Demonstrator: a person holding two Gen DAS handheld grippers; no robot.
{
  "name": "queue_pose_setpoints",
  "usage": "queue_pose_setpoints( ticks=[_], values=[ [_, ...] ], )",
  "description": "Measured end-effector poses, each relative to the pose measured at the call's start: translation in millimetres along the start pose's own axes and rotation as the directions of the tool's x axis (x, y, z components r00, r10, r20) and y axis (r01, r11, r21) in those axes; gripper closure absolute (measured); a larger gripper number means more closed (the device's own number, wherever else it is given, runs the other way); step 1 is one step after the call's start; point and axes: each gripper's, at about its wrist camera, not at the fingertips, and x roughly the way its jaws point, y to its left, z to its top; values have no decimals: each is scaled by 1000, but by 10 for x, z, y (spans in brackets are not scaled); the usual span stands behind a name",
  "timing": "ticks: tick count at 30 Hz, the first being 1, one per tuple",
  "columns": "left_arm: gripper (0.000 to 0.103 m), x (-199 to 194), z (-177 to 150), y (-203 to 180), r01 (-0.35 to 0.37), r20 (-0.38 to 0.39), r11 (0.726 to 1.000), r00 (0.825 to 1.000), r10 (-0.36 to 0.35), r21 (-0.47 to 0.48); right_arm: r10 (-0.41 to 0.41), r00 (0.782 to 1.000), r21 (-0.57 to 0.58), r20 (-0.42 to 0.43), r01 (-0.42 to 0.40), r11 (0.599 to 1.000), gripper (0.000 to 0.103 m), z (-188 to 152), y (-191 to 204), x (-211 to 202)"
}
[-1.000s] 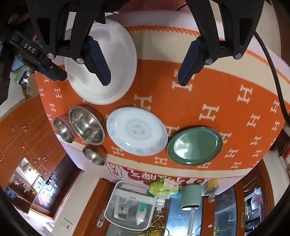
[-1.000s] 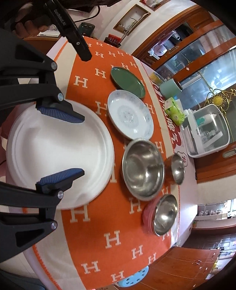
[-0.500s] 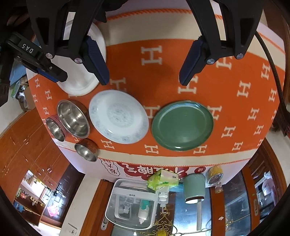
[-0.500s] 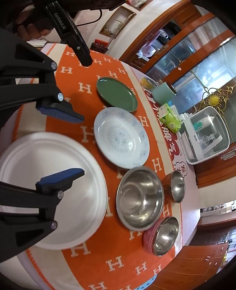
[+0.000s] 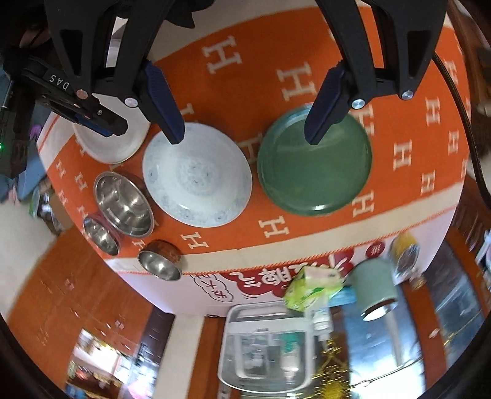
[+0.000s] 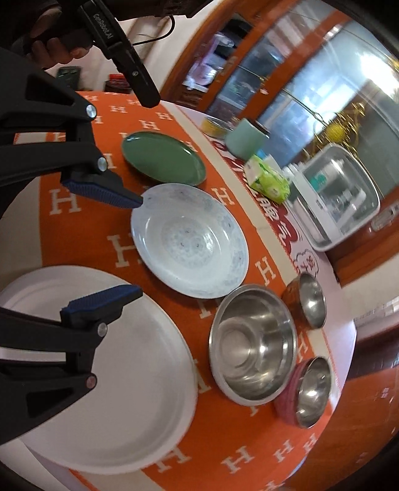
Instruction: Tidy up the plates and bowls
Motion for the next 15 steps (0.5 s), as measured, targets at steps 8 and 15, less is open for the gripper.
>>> queue_pose_setpoints(
  ticks=[8, 15],
  values=[
    [24, 355, 428, 34, 34, -52, 980, 998, -25, 194, -61, 998, 102, 35, 57, 993, 51, -51, -42, 183],
    [24, 710, 716, -21, 67, -94, 949, 995, -40, 307, -121, 990, 117, 76, 112, 987, 51, -3, -60, 295]
  ],
)
